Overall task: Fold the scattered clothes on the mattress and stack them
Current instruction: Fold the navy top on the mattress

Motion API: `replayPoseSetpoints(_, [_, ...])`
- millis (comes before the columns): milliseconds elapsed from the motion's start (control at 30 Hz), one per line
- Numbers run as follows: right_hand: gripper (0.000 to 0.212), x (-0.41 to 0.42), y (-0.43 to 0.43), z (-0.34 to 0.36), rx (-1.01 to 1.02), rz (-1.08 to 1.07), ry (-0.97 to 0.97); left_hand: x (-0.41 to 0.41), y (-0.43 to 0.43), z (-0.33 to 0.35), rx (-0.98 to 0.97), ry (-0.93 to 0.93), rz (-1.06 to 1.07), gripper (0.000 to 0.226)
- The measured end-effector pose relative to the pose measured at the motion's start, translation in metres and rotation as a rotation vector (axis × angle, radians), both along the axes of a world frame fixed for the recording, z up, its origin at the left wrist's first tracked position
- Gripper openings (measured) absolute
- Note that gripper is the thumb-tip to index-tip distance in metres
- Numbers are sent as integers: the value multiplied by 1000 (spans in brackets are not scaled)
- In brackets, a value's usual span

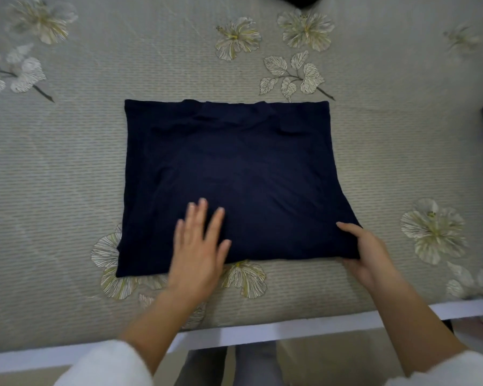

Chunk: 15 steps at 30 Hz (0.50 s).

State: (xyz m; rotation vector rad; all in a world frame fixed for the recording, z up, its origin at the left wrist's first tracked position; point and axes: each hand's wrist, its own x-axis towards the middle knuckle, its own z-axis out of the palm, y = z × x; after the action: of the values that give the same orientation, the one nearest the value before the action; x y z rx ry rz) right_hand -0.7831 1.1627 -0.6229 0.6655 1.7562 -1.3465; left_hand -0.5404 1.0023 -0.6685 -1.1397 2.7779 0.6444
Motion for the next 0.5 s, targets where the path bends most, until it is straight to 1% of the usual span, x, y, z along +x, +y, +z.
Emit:
replayPoseSetpoints(67, [35,2,-10,9,-52,-8,-34,-13,15,-8,15,-64,-171,57])
replayPoseSetpoints(100, [32,2,-16,15,-75,-5,-41,-15,19,-13,13,-86,-208,56])
replayPoseSetpoints(200, [25,8,-40,39,-137,53,-37,-17,19,-18,50,-131,-213,57])
replayPoseSetpoints(300, [25,18,-69,57,-189,153,-18,-19,17,-6,137,-162,-195,57])
replayPoseSetpoints(333, [25,23,-80,60,-198,184,-11,-22,16,-3,222,-133,-162,57])
replayPoseSetpoints(367, [26,27,-91,63,-209,215,-2,-26,13,4,377,-56,-87,57])
replayPoseSetpoints(400, [28,33,-104,65,-234,243,3,-32,6,16,618,12,12,56])
replayPoseSetpoints(433, [31,39,-116,68,-268,269,4,-35,-3,29,864,144,173,50])
replayPoseSetpoints(467, [35,46,-128,70,-310,299,1,-35,-13,41,1086,302,382,43])
replayPoseSetpoints(500, [39,55,-140,71,-350,337,-3,-30,-24,51,1275,454,587,38])
